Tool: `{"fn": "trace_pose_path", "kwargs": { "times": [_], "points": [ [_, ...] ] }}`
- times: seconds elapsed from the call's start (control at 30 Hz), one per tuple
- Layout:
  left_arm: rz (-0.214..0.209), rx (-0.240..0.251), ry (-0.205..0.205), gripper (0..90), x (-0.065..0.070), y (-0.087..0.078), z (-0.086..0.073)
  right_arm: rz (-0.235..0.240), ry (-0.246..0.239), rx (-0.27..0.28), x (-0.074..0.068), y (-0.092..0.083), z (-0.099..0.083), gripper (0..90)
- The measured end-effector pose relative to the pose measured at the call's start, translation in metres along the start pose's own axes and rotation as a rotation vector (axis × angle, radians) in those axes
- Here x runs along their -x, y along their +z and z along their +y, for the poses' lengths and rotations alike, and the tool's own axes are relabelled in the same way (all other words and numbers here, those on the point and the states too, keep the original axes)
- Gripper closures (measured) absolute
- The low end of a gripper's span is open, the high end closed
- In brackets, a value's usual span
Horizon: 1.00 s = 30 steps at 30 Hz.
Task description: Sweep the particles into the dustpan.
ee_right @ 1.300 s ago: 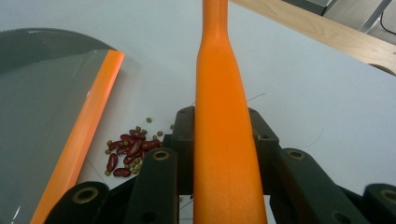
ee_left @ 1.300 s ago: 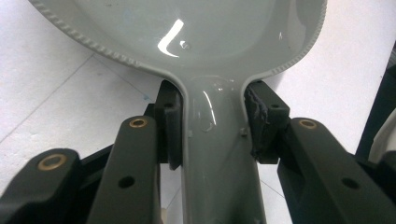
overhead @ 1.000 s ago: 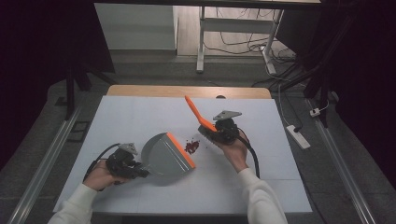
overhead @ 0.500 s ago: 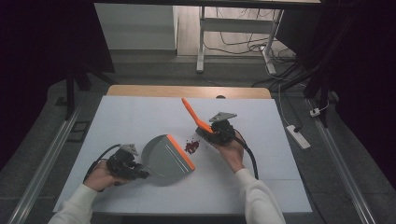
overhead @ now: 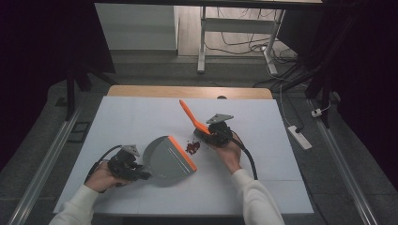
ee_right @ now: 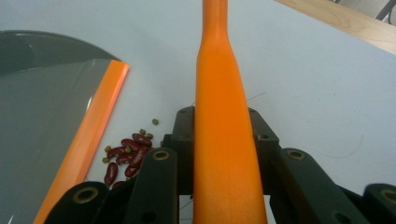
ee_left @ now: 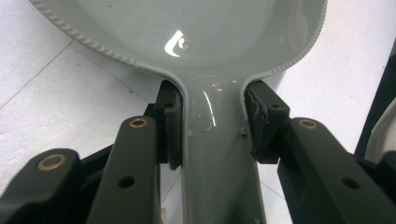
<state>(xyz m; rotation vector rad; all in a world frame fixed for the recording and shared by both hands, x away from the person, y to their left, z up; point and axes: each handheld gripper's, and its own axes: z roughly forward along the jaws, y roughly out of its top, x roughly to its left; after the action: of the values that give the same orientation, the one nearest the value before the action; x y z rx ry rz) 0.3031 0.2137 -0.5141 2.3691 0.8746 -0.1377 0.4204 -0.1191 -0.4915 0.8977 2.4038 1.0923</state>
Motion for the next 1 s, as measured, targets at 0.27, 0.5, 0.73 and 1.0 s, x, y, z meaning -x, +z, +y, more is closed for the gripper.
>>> {"fn": "trace_pose_path", "kwargs": {
  "times": [0.27, 0.5, 0.73, 1.0],
  "points": [
    [-0.004, -0.001, -0.005, 60.9, 0.001, 0.0, 0.0, 0.009, -0.012, -0.009, -0.005, 0.006, -0.001, 70.2],
    [-0.005, -0.001, -0.006, 60.9, 0.0, 0.001, 0.0, 0.016, -0.02, -0.015, -0.008, 0.006, -0.001, 70.2],
    [-0.008, 0.0, -0.009, 60.9, 0.0, 0.001, 0.0, 0.025, -0.015, -0.013, -0.008, 0.006, -0.002, 70.2],
    [-0.009, 0.001, -0.01, 60.9, 0.0, 0.002, 0.0, 0.03, -0.027, -0.014, -0.014, 0.005, -0.003, 70.2]
  ]
}}
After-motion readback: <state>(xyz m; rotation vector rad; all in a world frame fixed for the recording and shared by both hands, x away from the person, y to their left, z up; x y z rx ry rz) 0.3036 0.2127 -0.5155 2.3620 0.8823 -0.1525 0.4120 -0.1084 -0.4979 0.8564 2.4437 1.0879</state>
